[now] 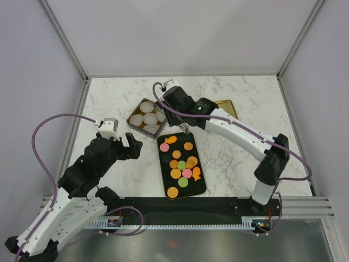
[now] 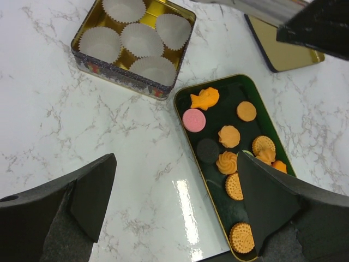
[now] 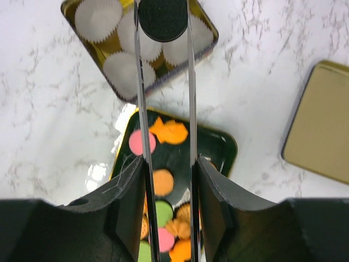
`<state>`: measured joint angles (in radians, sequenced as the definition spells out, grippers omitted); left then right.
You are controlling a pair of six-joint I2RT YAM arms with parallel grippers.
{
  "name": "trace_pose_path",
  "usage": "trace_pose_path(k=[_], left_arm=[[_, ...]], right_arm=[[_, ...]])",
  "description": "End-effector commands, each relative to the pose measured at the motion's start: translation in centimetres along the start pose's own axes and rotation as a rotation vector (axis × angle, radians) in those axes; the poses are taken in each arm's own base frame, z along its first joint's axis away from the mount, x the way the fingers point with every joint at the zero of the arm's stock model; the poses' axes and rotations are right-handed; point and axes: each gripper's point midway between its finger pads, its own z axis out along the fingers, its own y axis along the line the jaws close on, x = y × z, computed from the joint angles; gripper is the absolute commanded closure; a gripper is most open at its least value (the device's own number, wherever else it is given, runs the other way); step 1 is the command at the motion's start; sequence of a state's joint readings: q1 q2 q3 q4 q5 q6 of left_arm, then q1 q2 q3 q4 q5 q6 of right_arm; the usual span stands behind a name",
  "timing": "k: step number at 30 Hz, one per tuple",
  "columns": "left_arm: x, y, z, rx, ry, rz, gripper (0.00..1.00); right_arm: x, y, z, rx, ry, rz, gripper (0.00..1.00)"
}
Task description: Pack the cookies
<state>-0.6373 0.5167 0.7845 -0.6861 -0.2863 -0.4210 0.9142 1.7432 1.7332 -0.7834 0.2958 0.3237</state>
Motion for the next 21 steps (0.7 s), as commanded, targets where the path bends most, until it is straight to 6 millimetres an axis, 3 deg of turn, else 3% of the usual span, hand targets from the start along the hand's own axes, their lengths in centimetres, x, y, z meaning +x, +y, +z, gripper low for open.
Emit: trace_pose_path(k=[1, 3, 4, 6, 7, 9, 13, 21], left_arm=[[-2.2, 0.8, 0.5, -0.084, -0.034, 0.035, 0.0], [-3.2, 0.7, 0.6, -0.1, -0.042, 0.04, 0.0], [-3.2, 0.6, 1.1, -0.108, -0.027, 0.048, 0.0], [-4.3, 0.2, 1.4, -0.112, -0.036, 0.053, 0.0], [-4.5, 0.3, 1.5, -0.121, -0.035, 0.056, 0.0], [-5.4, -0.1, 2.1, -0.12, -0.035, 0.062, 0.0], [-6.5, 0.1, 2.9, -0.115, -0.03, 0.042, 0.0], [-7.1, 0.9, 3.8, -0.085, -0.043, -0.004, 0.0]], right_arm=[[-3.9, 1.1, 3.3, -0.054, -0.063, -0.007, 0.65], [-6.4, 1.5, 4.1, -0.069, -0.111, -0.001, 0.65], [-6.0, 1.4, 6.2, -0.053, -0.087, -0.01, 0.65], [-7.2, 1.6, 7.1, -0.056, -0.106, -0.009, 0.65], [-6.5, 1.7, 8.7, -0.057, -0.079, -0.01, 0.65], [-7.0, 2.3, 9.5, -0.086, -0.086, -0.004, 0.65], [-6.0, 2.7, 12.0, -0.08, -0.059, -0.009, 0.65], [-5.0, 2.5, 13.9, -0.059, -0.04, -0.007, 0.64]])
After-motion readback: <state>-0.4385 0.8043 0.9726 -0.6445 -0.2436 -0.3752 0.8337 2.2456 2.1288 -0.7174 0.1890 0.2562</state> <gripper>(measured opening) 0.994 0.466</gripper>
